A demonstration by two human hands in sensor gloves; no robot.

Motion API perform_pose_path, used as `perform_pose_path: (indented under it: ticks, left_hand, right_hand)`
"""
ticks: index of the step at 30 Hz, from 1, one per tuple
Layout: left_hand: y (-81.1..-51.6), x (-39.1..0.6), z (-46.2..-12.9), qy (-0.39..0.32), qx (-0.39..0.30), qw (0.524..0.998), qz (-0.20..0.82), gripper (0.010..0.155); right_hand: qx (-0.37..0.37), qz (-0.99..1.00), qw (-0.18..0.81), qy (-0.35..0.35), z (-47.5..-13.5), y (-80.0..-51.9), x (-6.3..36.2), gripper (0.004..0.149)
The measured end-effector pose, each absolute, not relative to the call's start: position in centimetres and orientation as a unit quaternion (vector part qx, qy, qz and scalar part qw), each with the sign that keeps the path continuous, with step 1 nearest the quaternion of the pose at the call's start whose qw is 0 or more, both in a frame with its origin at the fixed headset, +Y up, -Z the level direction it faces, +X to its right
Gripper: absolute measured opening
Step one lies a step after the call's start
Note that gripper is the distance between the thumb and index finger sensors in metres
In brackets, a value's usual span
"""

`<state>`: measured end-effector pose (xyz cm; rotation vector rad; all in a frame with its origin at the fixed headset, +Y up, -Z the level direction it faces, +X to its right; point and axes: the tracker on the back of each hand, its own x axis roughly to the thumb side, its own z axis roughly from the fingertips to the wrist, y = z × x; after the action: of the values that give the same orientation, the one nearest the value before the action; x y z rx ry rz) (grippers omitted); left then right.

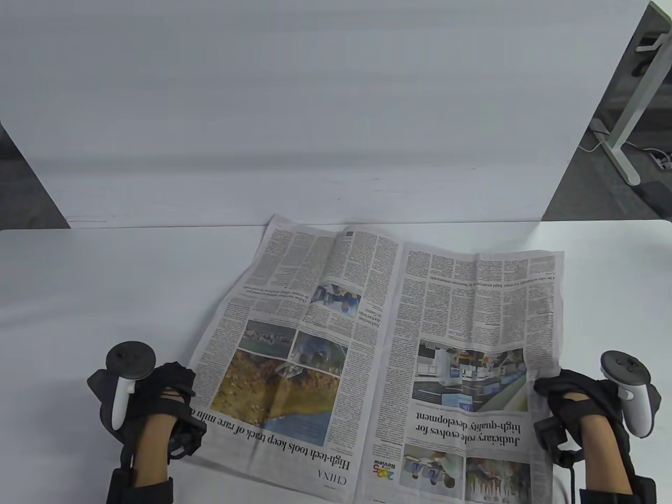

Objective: Unfold folded newspaper and lay flat

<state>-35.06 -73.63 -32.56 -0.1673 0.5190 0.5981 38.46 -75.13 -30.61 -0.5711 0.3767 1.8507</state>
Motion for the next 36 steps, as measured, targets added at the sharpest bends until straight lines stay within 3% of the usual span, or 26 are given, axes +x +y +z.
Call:
perform_pose_path:
  ticks: [11,15,18,21,24,26,28,32,36]
  left_hand:
    - [-73.8,-35.0,-32.6,0.279,-0.072,0.931,0.225,0.039]
    - [-73.9,-35.2,-32.5,0.28,-0.07,0.933,0.216,0.039]
    - [-73.3,-35.2,-32.2,0.291,-0.054,0.935,0.196,0.052]
    - [-71.3,-34.6,-31.7,0.288,0.013,0.941,0.177,0.061]
    - [-69.5,-33.0,-31.5,0.256,0.054,0.949,0.177,0.067]
    - [-68.5,-31.1,-31.6,0.207,0.066,0.96,0.176,0.07]
    - [-67.8,-28.9,-31.6,0.156,0.08,0.969,0.172,0.072]
    - [-67.2,-24.0,-31.5,0.046,0.077,0.987,0.131,0.074]
    - [-68.7,-19.3,-31.5,-0.042,0.012,0.993,0.105,0.077]
  right_hand:
    - [-0.251,0.792,0.532,0.162,-30.8,-75.4,38.4,0.058]
    - [-0.258,0.794,0.531,0.145,-30.6,-75.1,38.6,0.067]
    - [-0.273,0.794,0.534,0.098,-30.3,-74.3,39.4,0.075]
    - [-0.31,0.809,0.499,0.014,-29.6,-72.8,40.2,0.081]
    - [-0.324,0.836,0.434,-0.088,-28.9,-70.7,40.1,0.082]
    - [-0.291,0.867,0.379,-0.145,-28.6,-68.8,38.7,0.081]
    - [-0.255,0.897,0.325,-0.155,-28.2,-67.0,36.7,0.08]
    - [-0.169,0.946,0.246,-0.126,-27.7,-65.6,31.3,0.082]
    - [-0.123,0.968,0.218,0.005,-28.0,-67.8,26.4,0.086]
